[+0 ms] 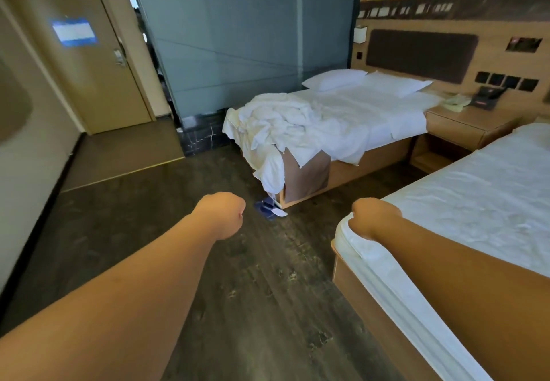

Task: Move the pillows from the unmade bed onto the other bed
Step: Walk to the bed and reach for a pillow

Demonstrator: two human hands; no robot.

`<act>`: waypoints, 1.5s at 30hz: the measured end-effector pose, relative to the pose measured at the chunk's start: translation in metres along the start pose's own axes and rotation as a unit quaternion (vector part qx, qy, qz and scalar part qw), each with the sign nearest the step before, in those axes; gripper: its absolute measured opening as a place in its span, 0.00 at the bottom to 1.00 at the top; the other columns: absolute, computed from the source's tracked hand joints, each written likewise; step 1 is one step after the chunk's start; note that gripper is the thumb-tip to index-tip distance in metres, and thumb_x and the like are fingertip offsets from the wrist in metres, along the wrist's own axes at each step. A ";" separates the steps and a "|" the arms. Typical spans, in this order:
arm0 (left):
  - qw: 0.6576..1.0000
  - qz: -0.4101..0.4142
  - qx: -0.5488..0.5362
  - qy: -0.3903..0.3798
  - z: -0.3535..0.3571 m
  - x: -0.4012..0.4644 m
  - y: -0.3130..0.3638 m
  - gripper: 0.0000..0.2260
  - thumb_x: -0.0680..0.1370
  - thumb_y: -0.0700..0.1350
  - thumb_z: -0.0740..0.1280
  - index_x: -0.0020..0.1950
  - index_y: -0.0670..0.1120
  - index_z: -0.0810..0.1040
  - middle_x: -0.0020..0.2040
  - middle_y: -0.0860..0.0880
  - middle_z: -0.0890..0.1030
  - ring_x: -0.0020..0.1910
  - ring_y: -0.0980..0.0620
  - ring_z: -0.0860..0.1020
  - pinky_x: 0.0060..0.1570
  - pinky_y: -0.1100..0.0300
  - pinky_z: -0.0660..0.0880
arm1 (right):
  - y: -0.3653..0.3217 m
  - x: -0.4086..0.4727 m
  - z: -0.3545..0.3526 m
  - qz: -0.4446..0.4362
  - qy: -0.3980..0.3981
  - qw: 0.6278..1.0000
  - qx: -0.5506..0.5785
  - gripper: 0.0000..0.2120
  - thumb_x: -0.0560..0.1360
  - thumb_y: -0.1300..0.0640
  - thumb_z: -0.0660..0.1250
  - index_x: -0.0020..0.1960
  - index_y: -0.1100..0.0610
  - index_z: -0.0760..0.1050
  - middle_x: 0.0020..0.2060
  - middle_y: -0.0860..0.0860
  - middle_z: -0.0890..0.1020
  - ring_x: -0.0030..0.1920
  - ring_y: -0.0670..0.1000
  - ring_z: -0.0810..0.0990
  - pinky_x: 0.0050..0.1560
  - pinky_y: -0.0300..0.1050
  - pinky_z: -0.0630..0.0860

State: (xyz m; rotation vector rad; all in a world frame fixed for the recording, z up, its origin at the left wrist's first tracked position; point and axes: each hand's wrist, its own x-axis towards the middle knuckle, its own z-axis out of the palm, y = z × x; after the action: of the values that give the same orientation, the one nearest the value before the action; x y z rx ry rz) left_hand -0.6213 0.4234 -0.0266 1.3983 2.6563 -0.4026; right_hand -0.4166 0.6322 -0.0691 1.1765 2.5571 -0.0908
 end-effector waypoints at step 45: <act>0.970 0.230 0.040 0.065 -0.188 1.081 0.058 0.06 0.80 0.46 0.62 0.44 0.46 0.69 0.44 0.50 0.68 0.46 0.48 0.72 0.43 0.58 0.69 | 0.226 0.889 -0.212 0.264 0.039 0.944 0.196 0.04 0.81 0.55 0.62 0.50 0.53 0.74 0.43 0.49 0.76 0.47 0.50 0.77 0.47 0.44 0.76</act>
State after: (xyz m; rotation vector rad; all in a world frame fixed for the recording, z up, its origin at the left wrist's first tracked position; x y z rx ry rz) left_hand -1.1837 1.3651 -0.0963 2.0589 2.3150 -0.3776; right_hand -0.8434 1.4693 -0.1324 2.0099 2.2498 -0.4496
